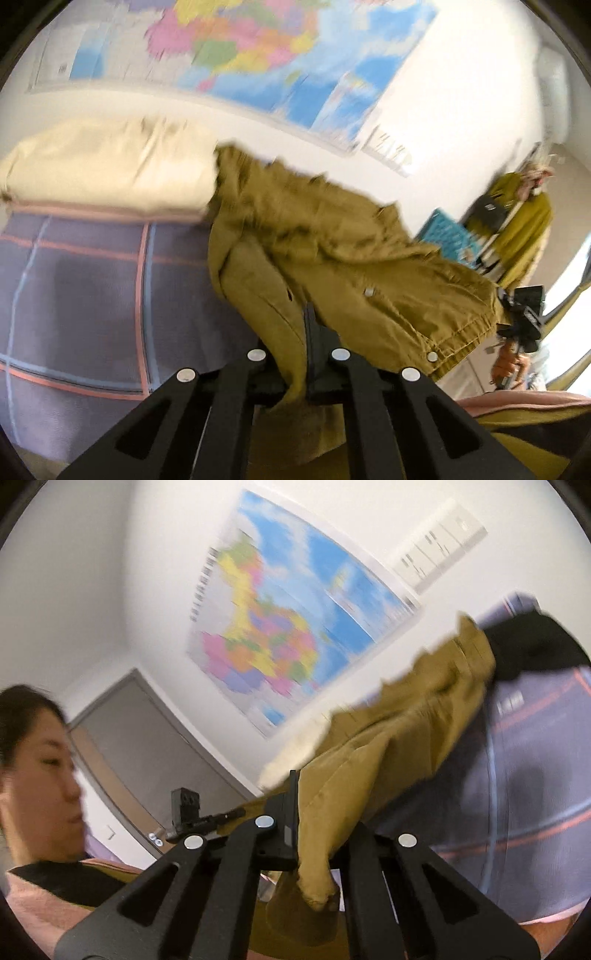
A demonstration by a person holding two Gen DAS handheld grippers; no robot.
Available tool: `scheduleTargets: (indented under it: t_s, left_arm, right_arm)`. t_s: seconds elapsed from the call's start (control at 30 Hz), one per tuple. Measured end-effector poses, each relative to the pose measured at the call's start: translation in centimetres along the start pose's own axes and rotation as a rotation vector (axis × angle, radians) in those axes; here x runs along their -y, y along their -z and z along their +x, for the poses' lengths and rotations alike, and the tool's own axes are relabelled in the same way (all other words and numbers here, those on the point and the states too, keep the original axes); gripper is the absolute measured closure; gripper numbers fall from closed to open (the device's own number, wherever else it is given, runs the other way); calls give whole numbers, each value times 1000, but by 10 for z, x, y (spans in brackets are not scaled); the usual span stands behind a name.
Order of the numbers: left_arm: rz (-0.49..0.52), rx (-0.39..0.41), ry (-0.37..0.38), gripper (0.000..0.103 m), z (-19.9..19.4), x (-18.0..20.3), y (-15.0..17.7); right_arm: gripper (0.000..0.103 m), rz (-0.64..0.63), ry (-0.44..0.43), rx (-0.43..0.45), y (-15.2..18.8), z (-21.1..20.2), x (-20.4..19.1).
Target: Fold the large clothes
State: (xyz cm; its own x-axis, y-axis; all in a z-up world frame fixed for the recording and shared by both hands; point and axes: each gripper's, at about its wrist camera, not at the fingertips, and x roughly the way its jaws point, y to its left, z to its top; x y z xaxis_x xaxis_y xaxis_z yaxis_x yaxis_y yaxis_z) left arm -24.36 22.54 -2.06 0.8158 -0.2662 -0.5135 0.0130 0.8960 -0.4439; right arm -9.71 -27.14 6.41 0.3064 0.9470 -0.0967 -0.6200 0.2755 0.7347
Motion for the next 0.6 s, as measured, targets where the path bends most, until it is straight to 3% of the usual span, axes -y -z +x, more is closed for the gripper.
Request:
scheduleTargets:
  t_s: [0.13, 0.37, 0.6]
  left_arm:
    - [-26, 36, 46, 98, -20, -4, 3]
    - [-82, -57, 40, 97, 5, -17, 12]
    - [-50, -59, 1, 94, 5, -12, -18]
  right_arm:
    - [101, -25, 3, 25, -2, -21, -8]
    - [101, 69, 42, 0, 10, -16, 15]
    - [101, 103, 37, 45, -23, -5, 25]
